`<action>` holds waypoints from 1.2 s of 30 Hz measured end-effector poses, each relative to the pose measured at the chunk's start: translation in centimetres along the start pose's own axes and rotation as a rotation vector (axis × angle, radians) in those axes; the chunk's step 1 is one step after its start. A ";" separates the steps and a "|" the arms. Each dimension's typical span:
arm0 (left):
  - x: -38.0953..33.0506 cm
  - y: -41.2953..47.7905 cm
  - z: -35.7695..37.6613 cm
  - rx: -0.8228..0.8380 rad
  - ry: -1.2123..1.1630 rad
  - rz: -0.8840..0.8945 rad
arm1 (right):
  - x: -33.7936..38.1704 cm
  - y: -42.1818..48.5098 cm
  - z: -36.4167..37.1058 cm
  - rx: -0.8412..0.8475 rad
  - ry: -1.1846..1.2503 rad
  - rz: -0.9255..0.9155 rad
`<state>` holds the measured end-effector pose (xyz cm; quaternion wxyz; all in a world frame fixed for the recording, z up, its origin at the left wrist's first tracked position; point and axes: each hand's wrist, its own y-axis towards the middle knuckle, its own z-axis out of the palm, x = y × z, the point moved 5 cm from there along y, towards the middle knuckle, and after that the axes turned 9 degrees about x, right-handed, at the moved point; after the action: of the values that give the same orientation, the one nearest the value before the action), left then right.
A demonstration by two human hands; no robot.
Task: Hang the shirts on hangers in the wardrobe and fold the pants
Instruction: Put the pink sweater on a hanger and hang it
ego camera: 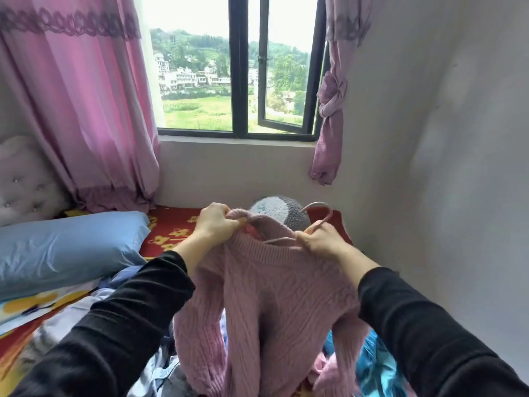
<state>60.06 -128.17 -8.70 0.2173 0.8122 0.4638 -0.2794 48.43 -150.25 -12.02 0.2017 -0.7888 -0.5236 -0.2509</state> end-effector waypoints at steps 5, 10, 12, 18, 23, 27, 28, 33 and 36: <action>0.0 0.1 1.5 0.130 -0.186 0.004 | 0.7 0.7 -0.5 -0.060 0.040 0.083; 1.6 -0.5 4.0 0.312 0.154 0.091 | 1.5 0.8 -1.0 -0.037 0.169 0.059; 2.3 -0.6 4.6 0.317 0.310 0.095 | 1.9 0.6 -1.4 -0.035 0.188 0.038; 3.4 -0.8 3.4 0.150 0.317 0.274 | 0.0 0.3 -1.2 -0.026 0.217 0.126; 4.1 -1.3 3.3 0.096 0.286 0.308 | -2.2 0.2 -1.1 -0.078 0.178 0.274; 5.3 -1.4 2.5 0.030 0.330 0.289 | -3.0 0.3 -1.8 -0.109 0.185 0.321; 5.4 -1.3 2.2 0.025 0.332 0.285 | -3.0 0.3 -2.0 -0.122 0.197 0.326; 5.8 -0.9 -0.3 -0.024 0.342 0.276 | -0.4 0.6 -3.1 -0.090 0.272 0.216; 5.8 -0.6 -3.4 -0.156 0.229 0.282 | 3.3 0.6 -4.9 -0.025 0.328 0.076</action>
<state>62.77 -122.12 -9.98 0.2623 0.8763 0.3873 -0.1151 49.19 -150.93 -6.10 0.2838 -0.7589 -0.4504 -0.3751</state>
